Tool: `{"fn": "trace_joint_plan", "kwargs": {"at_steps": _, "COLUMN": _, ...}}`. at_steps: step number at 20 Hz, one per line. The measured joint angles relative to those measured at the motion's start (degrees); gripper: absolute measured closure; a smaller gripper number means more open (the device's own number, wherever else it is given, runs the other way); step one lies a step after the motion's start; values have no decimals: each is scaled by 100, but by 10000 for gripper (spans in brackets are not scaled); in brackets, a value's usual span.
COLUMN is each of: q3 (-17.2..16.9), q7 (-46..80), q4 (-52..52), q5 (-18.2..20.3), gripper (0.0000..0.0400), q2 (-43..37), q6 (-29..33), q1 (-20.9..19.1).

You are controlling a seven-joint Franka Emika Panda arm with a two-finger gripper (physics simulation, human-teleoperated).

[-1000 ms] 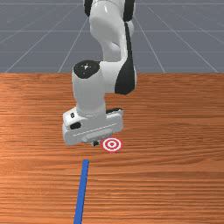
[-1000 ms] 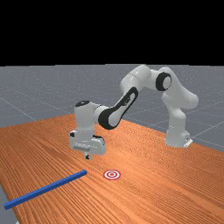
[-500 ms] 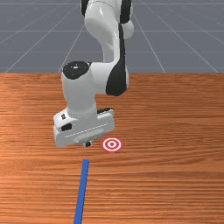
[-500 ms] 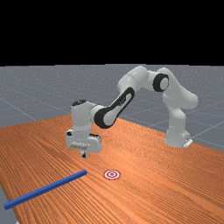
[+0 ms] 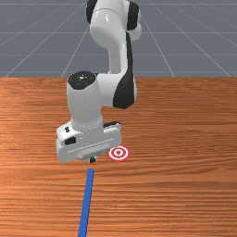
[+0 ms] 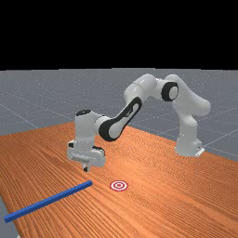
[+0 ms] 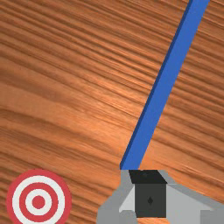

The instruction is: Pull the pivot to the target area

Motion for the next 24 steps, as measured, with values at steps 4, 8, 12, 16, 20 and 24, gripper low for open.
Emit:
{"fn": "trace_joint_plan", "kwargs": {"at_steps": 4, "q3": -8, "q7": 74, "q4": 859, "q5": -50, "gripper": 400, "q2": 641, "q6": -608, "q1": -26}}
{"fn": "trace_joint_plan", "kwargs": {"at_steps": 8, "q3": -6, "q7": 123, "q4": 463, "q5": 2, "gripper": 400, "q2": 643, "q6": -48, "q1": -7}}
{"fn": "trace_joint_plan", "kwargs": {"at_steps": 12, "q3": 79, "q7": -49, "q4": 696, "q5": 57, "gripper": 400, "q2": 771, "q6": -165, "q1": -110}}
{"fn": "trace_joint_plan", "kwargs": {"at_steps": 16, "q3": -17, "q7": 67, "q4": 894, "q5": -43, "gripper": 400, "q2": 899, "q6": -211, "q1": -46}}
{"fn": "trace_joint_plan", "kwargs": {"at_steps": 20, "q3": 6, "q7": 84, "q4": 1189, "q5": -30, "gripper": 243, "q2": 1043, "q6": -466, "q1": -64}}
{"fn": "trace_joint_plan", "kwargs": {"at_steps": 24, "q3": -41, "q7": 136, "q4": 1056, "q5": -72, "gripper": 33, "q2": 1032, "q6": -240, "q1": -7}}
